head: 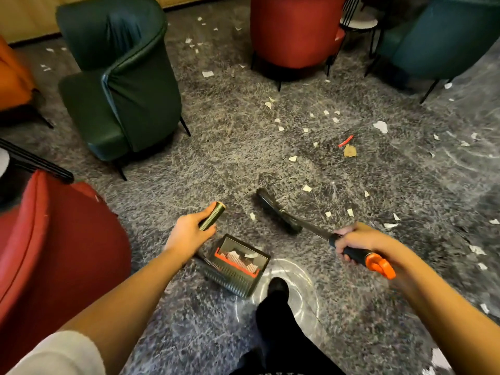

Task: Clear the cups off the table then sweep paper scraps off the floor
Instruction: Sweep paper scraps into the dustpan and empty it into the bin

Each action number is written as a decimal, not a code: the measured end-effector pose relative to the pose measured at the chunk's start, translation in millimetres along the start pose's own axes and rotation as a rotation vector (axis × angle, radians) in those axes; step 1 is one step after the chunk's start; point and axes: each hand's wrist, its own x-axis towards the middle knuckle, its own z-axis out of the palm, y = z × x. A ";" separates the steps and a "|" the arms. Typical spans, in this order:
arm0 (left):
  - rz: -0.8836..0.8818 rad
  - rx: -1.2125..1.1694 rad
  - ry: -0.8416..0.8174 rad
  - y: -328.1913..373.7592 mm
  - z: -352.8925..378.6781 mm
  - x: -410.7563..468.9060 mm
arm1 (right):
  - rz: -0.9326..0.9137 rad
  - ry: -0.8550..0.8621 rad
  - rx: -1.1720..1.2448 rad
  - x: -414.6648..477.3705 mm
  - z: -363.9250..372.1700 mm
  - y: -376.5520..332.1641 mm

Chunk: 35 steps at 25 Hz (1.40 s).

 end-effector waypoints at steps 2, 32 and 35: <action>-0.007 0.000 0.006 5.8 -0.7 28.6 | -0.023 0.038 -0.048 32.0 -12.0 -25.0; 0.093 0.075 -0.064 -10.6 -79.6 191.1 | 0.122 -0.145 -0.148 35.7 78.7 -100.7; 0.161 0.018 -0.081 -9.6 -77.3 181.9 | 0.132 -0.102 -0.060 14.9 79.6 -92.6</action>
